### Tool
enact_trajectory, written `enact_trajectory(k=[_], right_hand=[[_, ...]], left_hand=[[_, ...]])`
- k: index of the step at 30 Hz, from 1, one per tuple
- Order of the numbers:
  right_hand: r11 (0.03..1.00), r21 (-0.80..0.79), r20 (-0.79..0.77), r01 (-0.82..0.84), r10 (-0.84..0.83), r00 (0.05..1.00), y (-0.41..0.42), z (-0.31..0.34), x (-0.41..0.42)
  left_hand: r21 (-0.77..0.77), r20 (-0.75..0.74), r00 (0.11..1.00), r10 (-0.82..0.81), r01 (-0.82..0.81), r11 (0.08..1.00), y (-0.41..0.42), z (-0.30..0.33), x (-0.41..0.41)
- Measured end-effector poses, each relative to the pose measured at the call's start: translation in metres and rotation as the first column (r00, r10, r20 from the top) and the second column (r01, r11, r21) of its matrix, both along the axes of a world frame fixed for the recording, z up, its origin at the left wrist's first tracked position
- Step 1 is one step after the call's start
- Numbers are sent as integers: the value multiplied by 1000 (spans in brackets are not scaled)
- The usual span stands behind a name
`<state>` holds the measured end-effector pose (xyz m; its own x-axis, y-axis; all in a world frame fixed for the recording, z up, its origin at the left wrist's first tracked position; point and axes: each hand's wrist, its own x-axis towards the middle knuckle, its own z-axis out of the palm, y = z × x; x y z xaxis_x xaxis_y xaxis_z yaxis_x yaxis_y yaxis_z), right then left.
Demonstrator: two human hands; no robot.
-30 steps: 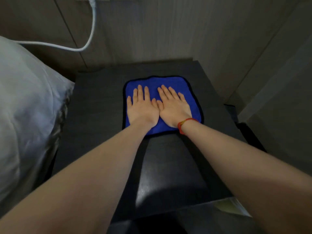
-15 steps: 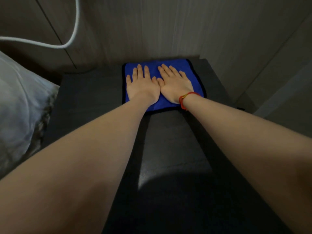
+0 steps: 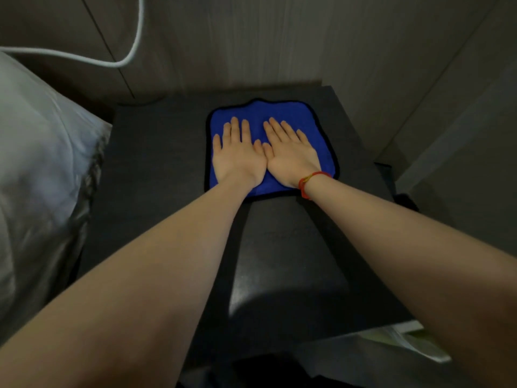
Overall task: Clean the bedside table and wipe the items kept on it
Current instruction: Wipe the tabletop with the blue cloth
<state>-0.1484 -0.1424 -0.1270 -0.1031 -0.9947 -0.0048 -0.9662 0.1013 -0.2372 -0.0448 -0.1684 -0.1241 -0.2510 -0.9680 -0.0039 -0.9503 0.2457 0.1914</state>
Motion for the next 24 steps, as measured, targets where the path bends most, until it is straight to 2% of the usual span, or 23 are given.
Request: enact_trajectory(k=[15,24], right_hand=[[1000,9,-28,15,-15,1000,166,-3,34],[997,-24,-42,75,-75,996,214,-10,42]], left_hand=[[3,-57,998,-22,22,1000,161,-8,32],[-3,-61,997,-47,47,999,204,-12,39]])
